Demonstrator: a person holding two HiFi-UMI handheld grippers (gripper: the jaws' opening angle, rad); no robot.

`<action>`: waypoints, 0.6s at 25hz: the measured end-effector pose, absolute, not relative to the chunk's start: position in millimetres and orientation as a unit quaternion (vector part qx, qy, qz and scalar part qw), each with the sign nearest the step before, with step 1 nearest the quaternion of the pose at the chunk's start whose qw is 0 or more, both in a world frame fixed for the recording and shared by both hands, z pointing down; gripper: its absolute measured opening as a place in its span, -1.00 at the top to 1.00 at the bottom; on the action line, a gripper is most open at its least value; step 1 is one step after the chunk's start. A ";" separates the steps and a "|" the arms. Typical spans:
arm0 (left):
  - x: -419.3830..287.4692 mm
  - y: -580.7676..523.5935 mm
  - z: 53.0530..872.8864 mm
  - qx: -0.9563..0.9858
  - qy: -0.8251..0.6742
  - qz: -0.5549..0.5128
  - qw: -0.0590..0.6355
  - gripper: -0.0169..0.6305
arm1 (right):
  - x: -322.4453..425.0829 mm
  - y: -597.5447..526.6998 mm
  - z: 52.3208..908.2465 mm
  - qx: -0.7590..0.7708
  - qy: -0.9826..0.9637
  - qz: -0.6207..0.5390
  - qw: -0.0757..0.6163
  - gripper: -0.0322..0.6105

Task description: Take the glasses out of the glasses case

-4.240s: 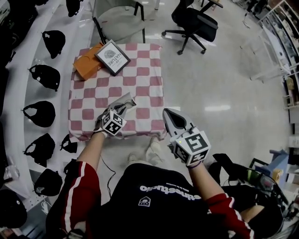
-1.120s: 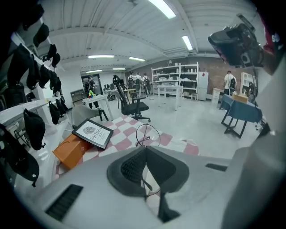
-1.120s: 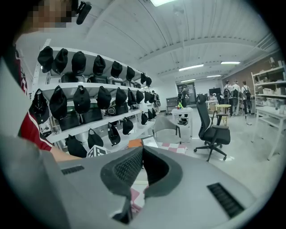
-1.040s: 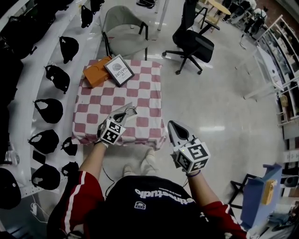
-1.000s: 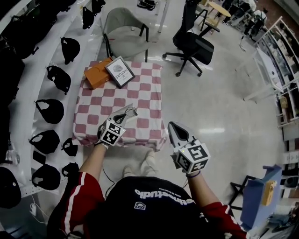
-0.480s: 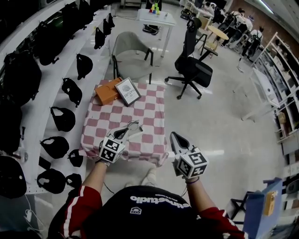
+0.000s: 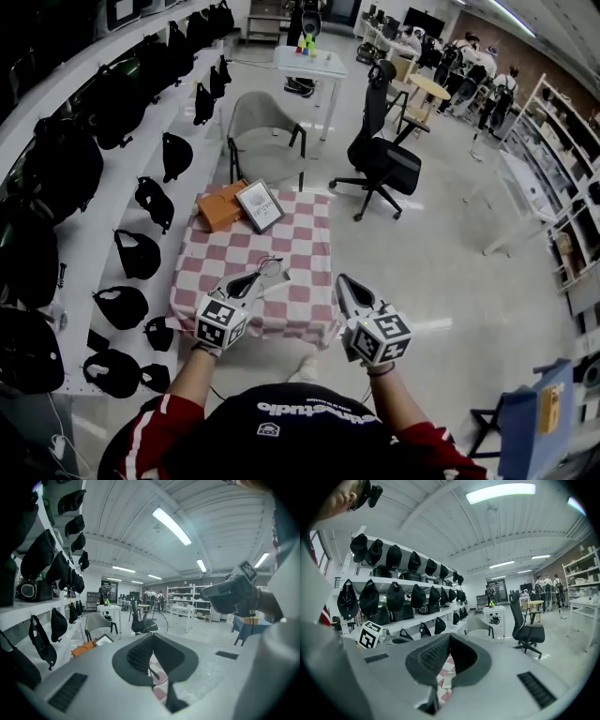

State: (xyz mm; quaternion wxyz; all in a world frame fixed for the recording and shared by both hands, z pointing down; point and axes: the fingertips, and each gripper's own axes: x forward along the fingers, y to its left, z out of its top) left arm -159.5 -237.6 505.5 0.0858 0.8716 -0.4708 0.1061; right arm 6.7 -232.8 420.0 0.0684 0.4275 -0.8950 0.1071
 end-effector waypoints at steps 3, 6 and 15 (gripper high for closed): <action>-156.8 -228.3 484.0 0.876 -0.468 0.081 0.079 0.92 | 5.3 -229.1 416.0 0.427 -0.896 0.102 0.066 0.92; -156.8 -217.4 460.4 0.880 -0.466 0.054 0.073 0.92 | 4.3 -224.2 408.5 0.427 -0.897 0.097 0.062 0.92; -167.3 -195.9 402.1 0.882 -0.468 -0.018 0.058 0.92 | 1.1 -209.6 369.5 0.434 -0.897 0.084 0.024 0.92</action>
